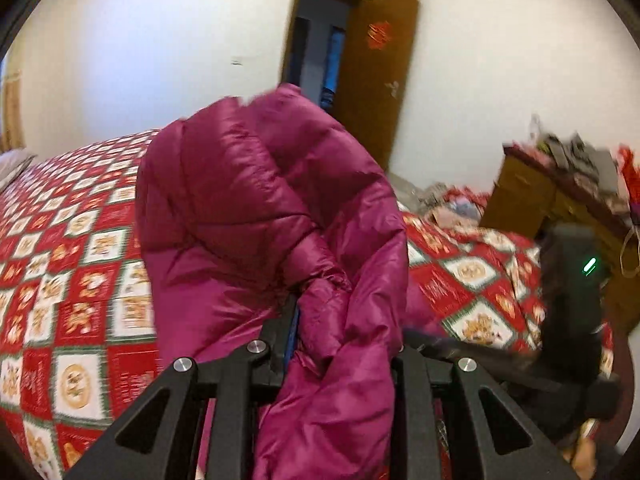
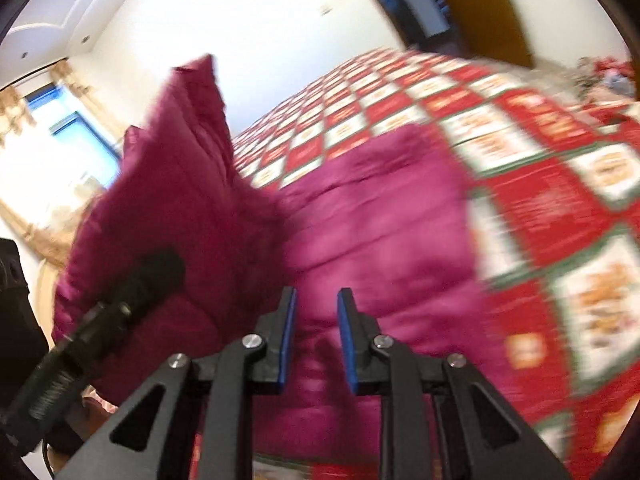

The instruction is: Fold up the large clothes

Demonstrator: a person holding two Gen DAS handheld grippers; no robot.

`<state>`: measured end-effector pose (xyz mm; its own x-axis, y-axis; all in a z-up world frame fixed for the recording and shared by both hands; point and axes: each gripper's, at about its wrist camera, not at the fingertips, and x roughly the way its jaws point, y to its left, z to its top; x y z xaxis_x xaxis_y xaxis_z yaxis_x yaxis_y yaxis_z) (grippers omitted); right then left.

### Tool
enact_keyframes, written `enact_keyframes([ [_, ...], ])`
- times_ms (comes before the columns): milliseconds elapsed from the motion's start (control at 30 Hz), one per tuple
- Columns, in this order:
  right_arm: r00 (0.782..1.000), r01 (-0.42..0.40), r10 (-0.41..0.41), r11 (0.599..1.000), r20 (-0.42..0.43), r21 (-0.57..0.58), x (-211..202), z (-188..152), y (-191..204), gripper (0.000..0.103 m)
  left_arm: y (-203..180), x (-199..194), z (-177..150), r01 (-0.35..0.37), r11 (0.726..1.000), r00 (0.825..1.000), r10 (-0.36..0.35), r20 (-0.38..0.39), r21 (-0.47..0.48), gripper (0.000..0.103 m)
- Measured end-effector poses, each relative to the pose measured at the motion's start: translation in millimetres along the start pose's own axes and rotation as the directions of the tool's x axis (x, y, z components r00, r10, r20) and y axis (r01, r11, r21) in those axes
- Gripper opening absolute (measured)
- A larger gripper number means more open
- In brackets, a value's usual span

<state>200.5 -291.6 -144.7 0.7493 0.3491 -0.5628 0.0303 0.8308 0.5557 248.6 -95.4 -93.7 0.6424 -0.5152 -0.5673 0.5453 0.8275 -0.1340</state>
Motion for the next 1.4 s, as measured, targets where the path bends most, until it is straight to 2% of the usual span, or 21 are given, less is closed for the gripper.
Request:
enact_keyframes([
  [200,0.996,0.083,-0.085,0.994,0.031,0.075,-24,0,-43,0.025,-34,48,-19,0.046,0.997,0.993,-0.039,-0.107,0.063,0.023],
  [300,0.993,0.107,-0.11,0.99,0.03,0.095,-31,-7,-53,0.025,-45,65,-28,0.048,0.995,0.991,-0.036,-0.131,0.091,0.023],
  [400,0.991,0.125,-0.129,0.987,0.029,0.105,-37,-7,-61,0.026,-54,75,-35,0.052,0.993,0.989,-0.037,-0.14,0.106,0.023],
  [433,0.991,0.121,-0.126,0.986,0.037,0.111,-41,-4,-63,0.027,-55,77,-36,0.049,0.991,0.99,-0.032,-0.136,0.123,0.027],
  [467,0.992,0.111,-0.118,0.987,0.052,0.117,-47,0,-65,0.029,-58,79,-40,0.042,0.988,0.992,-0.023,-0.125,0.151,0.029],
  [500,0.992,0.095,-0.104,0.988,0.07,0.118,-52,5,-66,0.036,-61,79,-43,0.032,0.983,0.993,-0.012,-0.113,0.178,0.03],
  [533,0.992,0.082,-0.092,0.99,0.083,0.113,-52,11,-66,0.042,-63,81,-44,0.026,0.981,0.994,-0.005,-0.109,0.194,0.031],
  [567,0.993,0.067,-0.076,0.993,0.093,0.098,-52,19,-63,0.053,-66,82,-44,0.02,0.978,0.994,0.002,-0.106,0.208,0.031],
  [600,0.993,0.054,-0.061,0.996,0.097,0.072,-48,29,-59,0.055,-67,82,-45,0.017,0.977,0.995,0.005,-0.104,0.213,0.031],
  [733,0.998,0.001,0.003,0.998,0.056,-0.056,-22,58,-36,0.055,-62,81,-45,0.038,0.983,0.994,-0.018,-0.109,0.181,0.032],
  [833,1.0,0.02,-0.023,0.991,-0.015,-0.129,10,75,-28,0.054,-57,77,-45,0.052,0.983,0.994,-0.034,-0.107,0.178,0.032],
  [867,0.998,0.011,-0.019,0.989,-0.055,-0.146,24,78,-28,0.046,-54,74,-44,0.058,0.982,0.993,-0.039,-0.108,0.179,0.033],
  [900,0.996,0.01,-0.024,0.987,-0.089,-0.161,36,80,-30,0.029,-52,72,-43,0.07,0.982,0.993,-0.051,-0.11,0.178,0.034],
  [933,0.993,0.017,-0.037,0.984,-0.115,-0.175,44,77,-32,0.024,-50,70,-43,0.084,0.981,0.992,-0.065,-0.112,0.175,0.036],
  [1000,0.985,0.052,-0.083,0.979,-0.151,-0.198,54,72,-36,0.019,-45,63,-41,0.136,0.977,0.985,-0.115,-0.128,0.167,0.039],
  [1067,0.981,0.071,-0.103,0.98,-0.167,-0.187,58,68,-43,0.012,-45,54,-41,0.171,0.967,0.978,-0.144,-0.15,0.189,0.046],
  [1133,0.977,0.082,-0.114,0.982,-0.181,-0.173,61,65,-50,0.011,-46,40,-45,0.171,0.954,0.978,-0.133,-0.163,0.245,0.048],
  [1200,0.973,0.106,-0.138,0.98,-0.187,-0.171,62,61,-57,0.0,-45,16,-52,0.163,0.935,0.98,-0.118,-0.157,0.316,0.053],
  [1267,0.966,0.137,-0.171,0.974,-0.194,-0.179,66,57,-64,0.0,-41,-2,-58,0.183,0.919,0.979,-0.137,-0.152,0.348,0.064],
  [1333,0.973,0.11,-0.135,0.984,-0.189,-0.14,64,57,-72,0.0,-29,-24,-63,0.19,0.913,0.979,-0.15,-0.137,0.361,0.065],
  [1400,0.974,0.104,-0.126,0.987,-0.189,-0.122,63,56,-73,0.0,-10,-43,-63,0.198,0.923,0.978,-0.163,-0.131,0.329,0.065],
])
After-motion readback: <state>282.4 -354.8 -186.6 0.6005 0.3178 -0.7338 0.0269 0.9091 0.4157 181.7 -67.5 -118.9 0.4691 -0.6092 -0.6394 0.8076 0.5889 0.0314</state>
